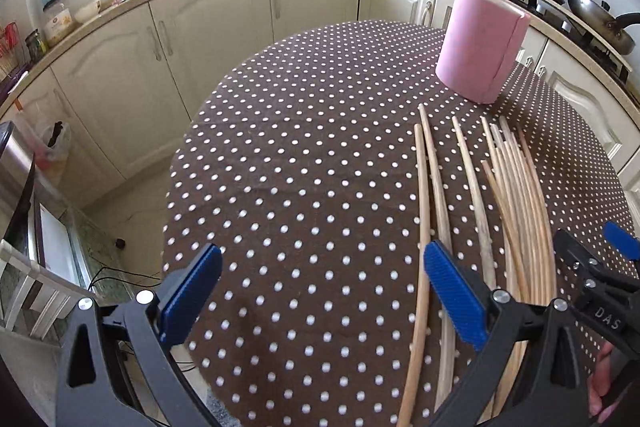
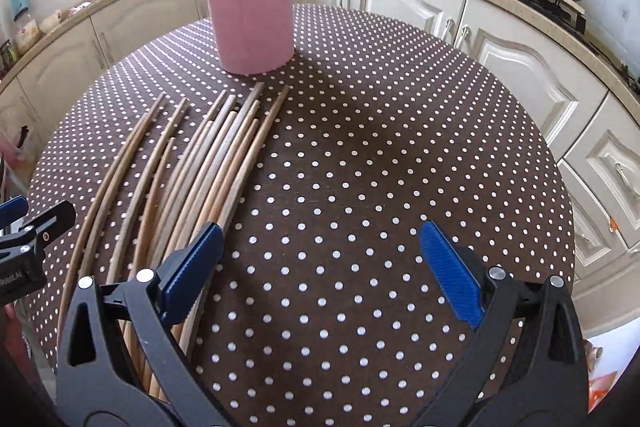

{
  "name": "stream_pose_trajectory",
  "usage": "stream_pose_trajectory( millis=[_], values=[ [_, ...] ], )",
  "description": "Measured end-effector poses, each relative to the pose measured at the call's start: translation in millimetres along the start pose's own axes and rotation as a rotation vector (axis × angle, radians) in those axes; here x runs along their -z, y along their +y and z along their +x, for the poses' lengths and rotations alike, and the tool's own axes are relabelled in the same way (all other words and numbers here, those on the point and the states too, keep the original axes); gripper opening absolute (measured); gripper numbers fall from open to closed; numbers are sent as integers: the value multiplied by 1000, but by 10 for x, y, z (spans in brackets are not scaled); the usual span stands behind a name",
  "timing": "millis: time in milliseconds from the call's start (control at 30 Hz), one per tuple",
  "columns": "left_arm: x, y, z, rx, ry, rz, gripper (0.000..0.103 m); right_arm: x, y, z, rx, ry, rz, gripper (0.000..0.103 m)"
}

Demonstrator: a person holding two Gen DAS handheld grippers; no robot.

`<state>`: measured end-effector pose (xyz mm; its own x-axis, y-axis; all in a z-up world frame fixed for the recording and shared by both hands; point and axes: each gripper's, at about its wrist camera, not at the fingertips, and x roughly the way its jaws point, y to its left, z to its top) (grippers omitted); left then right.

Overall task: Organize utensils
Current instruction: 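Grasp a wooden chopstick with the left tool while the right tool grasps another chopstick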

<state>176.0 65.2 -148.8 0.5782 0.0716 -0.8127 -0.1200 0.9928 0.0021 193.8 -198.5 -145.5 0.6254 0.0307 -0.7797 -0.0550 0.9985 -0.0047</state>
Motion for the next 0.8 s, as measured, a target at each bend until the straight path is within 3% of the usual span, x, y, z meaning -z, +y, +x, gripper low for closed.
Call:
stream_pose_trajectory(
  millis=[400, 500, 633, 800],
  values=[
    [-211, -189, 168, -27, 6, 34, 99, -215, 38, 124, -33, 41, -17, 97],
    [-283, -212, 208, -40, 14, 36, 99, -256, 73, 189, 10, 57, -30, 97],
    [-376, -273, 281, -111, 37, 60, 99, -326, 64, 231, 32, 89, -20, 97],
    [-457, -319, 249, -57, 34, 70, 99, -342, 27, 247, 37, 102, -18, 97]
  ],
)
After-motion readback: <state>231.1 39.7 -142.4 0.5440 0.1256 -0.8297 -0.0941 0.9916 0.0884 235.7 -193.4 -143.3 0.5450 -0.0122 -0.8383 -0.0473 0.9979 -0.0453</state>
